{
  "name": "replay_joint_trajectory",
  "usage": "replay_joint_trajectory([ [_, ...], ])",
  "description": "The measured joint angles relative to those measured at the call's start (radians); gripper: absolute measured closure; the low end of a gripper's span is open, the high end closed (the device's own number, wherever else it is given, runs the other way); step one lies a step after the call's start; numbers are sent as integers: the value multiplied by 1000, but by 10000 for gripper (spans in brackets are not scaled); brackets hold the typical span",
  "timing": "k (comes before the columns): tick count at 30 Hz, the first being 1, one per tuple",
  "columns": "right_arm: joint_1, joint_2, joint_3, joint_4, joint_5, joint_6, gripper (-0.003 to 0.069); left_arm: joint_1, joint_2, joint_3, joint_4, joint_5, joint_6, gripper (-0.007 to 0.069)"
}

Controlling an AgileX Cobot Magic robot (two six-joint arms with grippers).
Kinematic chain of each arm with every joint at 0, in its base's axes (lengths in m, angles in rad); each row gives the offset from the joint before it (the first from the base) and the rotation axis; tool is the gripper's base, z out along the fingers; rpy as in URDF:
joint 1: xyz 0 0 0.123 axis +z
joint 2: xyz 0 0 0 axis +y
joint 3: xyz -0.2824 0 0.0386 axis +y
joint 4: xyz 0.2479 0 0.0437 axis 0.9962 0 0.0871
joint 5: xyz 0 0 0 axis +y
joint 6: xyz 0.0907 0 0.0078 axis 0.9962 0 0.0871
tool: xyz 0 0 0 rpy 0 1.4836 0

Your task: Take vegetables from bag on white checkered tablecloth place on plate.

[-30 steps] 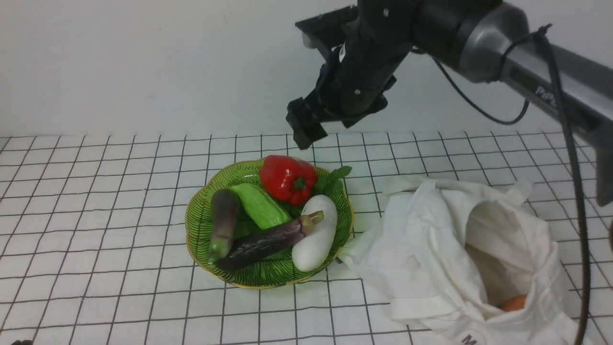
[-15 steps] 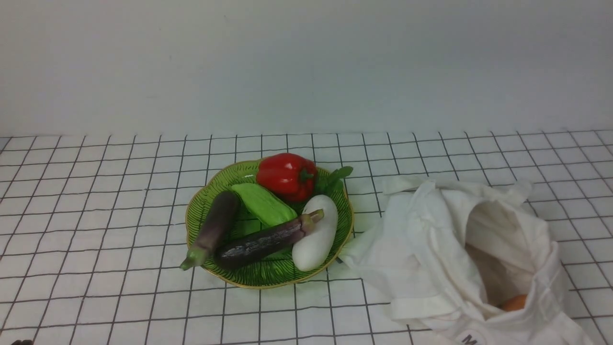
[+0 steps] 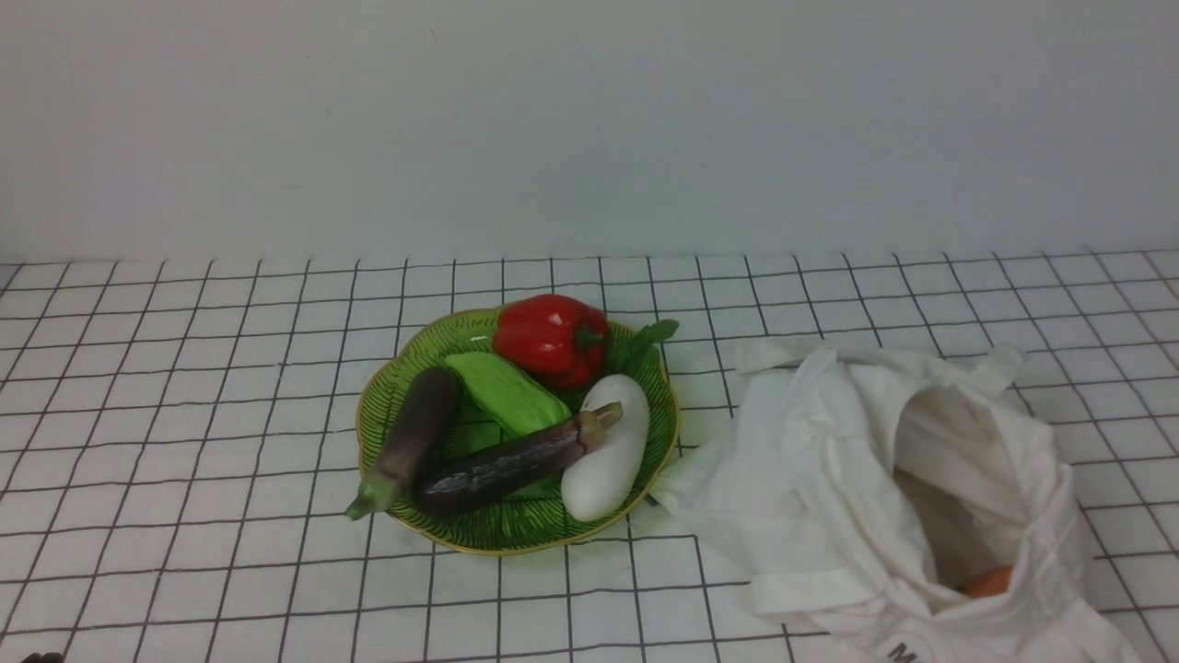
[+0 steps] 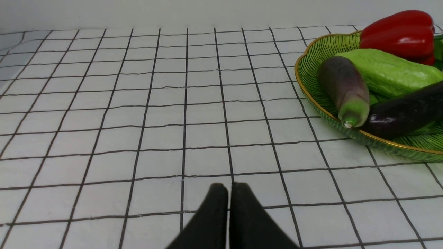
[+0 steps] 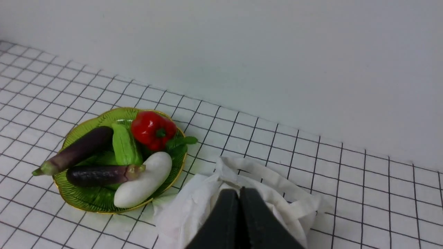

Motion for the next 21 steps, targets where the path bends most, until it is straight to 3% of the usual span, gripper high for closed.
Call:
replay_joint_trajectory([
  [8,0,-440,529,71,-440,8,673,0,0,0,0,0,0,632],
  [14,0,-611,773,94,-710,8,673,0,0,0,0,0,0,632],
  [21,0,-661,922,97,-809,9,673,0,0,0,0,0,0,632],
])
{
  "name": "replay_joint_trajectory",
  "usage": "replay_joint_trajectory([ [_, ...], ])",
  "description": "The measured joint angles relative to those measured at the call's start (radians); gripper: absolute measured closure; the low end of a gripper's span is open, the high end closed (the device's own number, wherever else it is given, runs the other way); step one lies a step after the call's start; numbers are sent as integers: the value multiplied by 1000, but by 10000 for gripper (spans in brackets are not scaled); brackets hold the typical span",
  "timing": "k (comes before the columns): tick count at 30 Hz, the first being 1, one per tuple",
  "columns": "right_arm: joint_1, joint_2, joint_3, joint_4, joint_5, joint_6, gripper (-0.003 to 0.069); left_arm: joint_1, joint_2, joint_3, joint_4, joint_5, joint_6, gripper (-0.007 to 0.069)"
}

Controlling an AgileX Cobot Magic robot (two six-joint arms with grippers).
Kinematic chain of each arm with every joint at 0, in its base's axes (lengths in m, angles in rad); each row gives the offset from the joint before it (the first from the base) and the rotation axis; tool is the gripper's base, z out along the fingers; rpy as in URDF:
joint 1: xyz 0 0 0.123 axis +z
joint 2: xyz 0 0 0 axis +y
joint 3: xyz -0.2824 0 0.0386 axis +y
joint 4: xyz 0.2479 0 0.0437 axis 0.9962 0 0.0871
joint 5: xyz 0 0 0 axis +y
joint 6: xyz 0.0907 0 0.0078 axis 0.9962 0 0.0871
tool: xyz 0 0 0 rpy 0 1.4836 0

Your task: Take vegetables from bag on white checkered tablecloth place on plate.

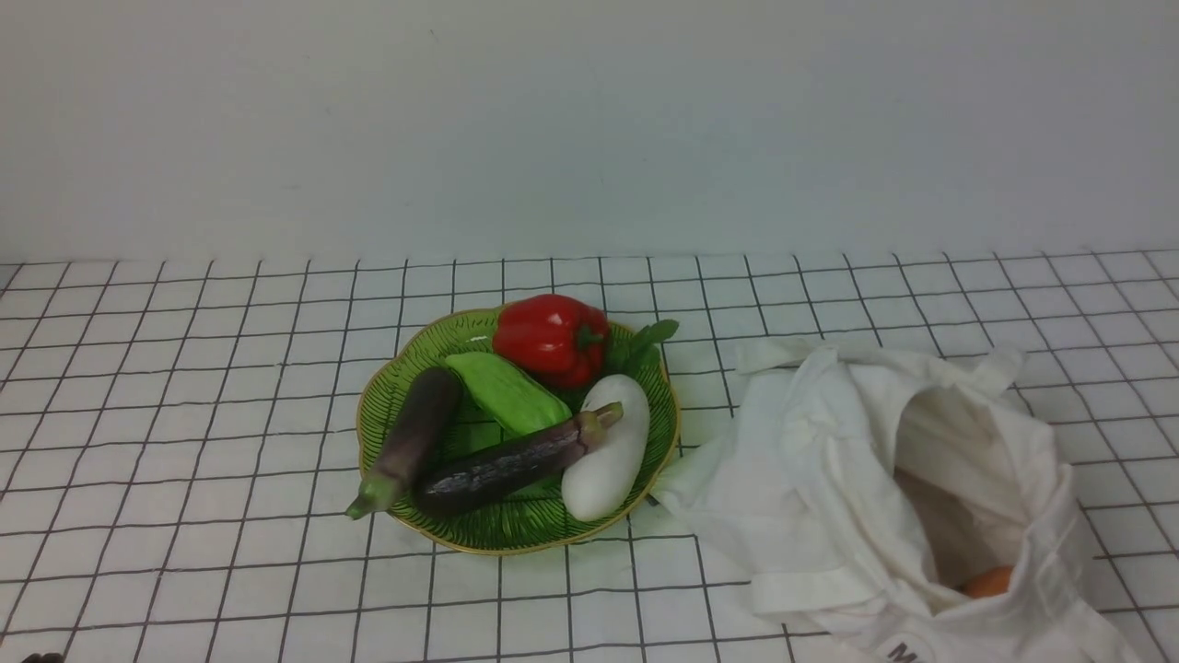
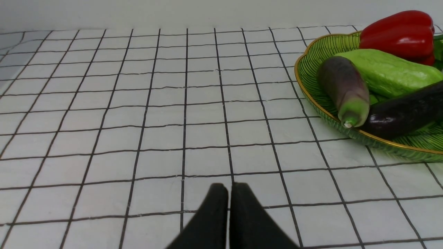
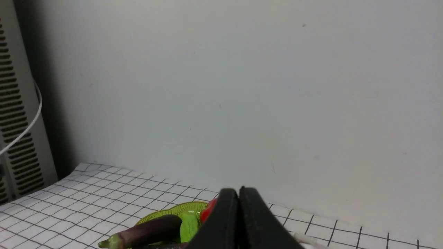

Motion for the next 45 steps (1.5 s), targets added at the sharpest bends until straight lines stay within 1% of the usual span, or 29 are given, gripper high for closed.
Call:
replay_joint_trajectory([
  [5,0,0,8,3,-45,1,673,0,0,0,0,0,0,632],
  [10,0,-1,15,36,-123,-2,673,0,0,0,0,0,0,632],
  [14,0,-1,48,113,-187,-60,673,0,0,0,0,0,0,632],
  [19,-2,-10,88,127,-202,-82,673,0,0,0,0,0,0,632],
  [21,-40,-36,123,115,-201,-89,673,0,0,0,0,0,0,632],
  [22,-40,-39,127,112,-201,-90,673,0,0,0,0,0,0,632],
  [27,-298,-66,280,93,-200,-95,673,0,0,0,0,0,0,632],
  [29,-377,-66,336,83,-193,-95,673,0,0,0,0,0,0,632],
  [30,-431,-66,362,78,-174,-95,673,0,0,0,0,0,0,632],
  [31,-447,-66,366,78,-169,-95,673,0,0,0,0,0,0,632],
  [32,-495,-66,375,75,-121,-95,673,0,0,0,0,0,0,632],
  [33,-518,-66,377,74,-74,-95,673,0,0,0,0,0,0,632],
  [35,-540,-66,376,71,0,-95,673,0,0,0,0,0,0,632],
  [45,-543,-66,372,71,24,-95,673,0,0,0,0,0,0,632],
])
